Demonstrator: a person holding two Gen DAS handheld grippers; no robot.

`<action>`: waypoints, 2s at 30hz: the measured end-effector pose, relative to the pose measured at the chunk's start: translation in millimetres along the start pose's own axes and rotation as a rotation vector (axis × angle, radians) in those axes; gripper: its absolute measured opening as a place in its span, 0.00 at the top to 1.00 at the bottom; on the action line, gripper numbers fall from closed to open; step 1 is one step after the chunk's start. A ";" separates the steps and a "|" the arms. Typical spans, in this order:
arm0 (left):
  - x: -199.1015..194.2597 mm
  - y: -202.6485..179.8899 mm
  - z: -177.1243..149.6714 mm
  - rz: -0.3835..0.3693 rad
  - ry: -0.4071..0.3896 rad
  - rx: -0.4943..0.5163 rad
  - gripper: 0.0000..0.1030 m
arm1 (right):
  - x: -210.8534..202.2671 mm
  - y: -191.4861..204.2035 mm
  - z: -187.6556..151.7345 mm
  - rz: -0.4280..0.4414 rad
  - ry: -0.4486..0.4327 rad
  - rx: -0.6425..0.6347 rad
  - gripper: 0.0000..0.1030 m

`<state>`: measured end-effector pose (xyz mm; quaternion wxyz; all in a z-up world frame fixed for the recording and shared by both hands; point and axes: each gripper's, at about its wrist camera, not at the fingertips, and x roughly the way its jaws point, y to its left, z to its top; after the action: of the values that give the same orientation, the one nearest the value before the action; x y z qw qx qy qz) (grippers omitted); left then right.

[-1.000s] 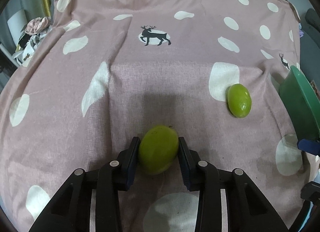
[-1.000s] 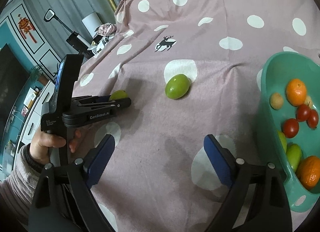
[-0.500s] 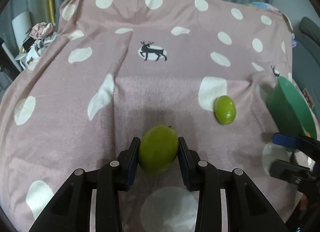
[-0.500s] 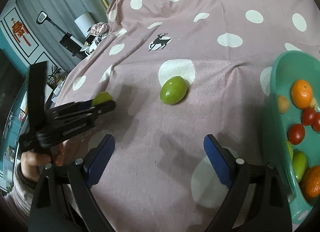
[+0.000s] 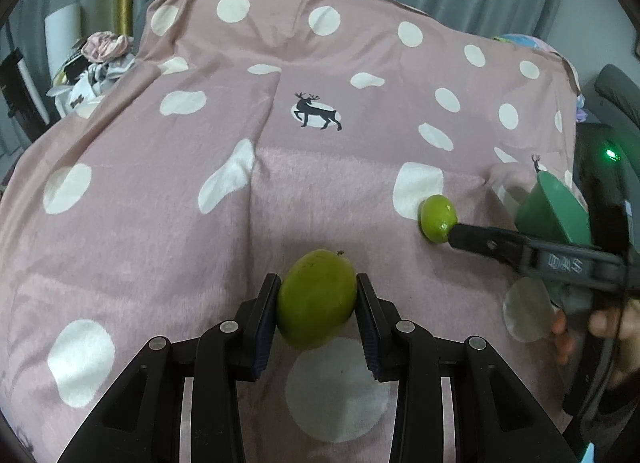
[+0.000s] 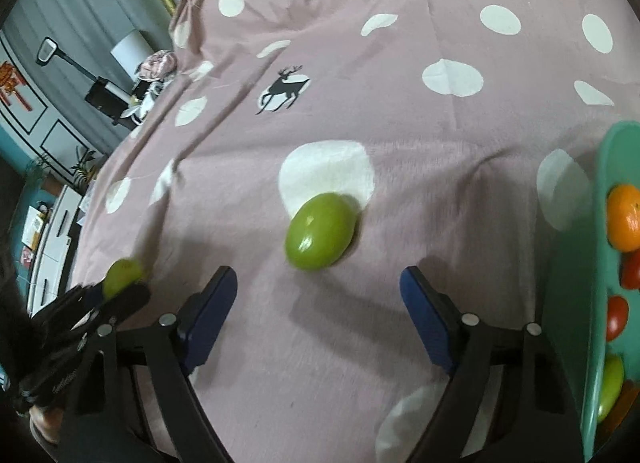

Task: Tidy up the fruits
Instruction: 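Grasp the other green plum with the right tool while the left tool holds its plum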

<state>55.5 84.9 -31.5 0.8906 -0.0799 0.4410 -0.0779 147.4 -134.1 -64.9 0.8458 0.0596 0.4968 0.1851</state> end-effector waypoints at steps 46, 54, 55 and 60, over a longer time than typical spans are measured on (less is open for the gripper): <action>-16.1 -16.9 -24.1 -0.027 0.023 0.030 0.64 | -21.5 20.5 -39.6 0.073 0.025 -0.127 0.70; -17.5 -17.8 -26.7 -0.026 0.027 0.033 0.64 | -11.8 26.8 -49.6 0.053 0.066 -0.171 0.47; -17.3 -18.4 -27.2 -0.027 0.028 0.034 0.64 | -8.9 27.7 -49.8 0.056 0.076 -0.187 0.50; -16.9 -18.2 -28.6 -0.031 0.029 0.031 0.64 | -0.5 33.8 -47.2 0.042 0.091 -0.232 0.54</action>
<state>21.3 68.5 -31.7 0.8838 -0.0716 0.4514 -0.0999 97.9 -107.0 -78.5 0.8196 -0.0370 0.5086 0.2614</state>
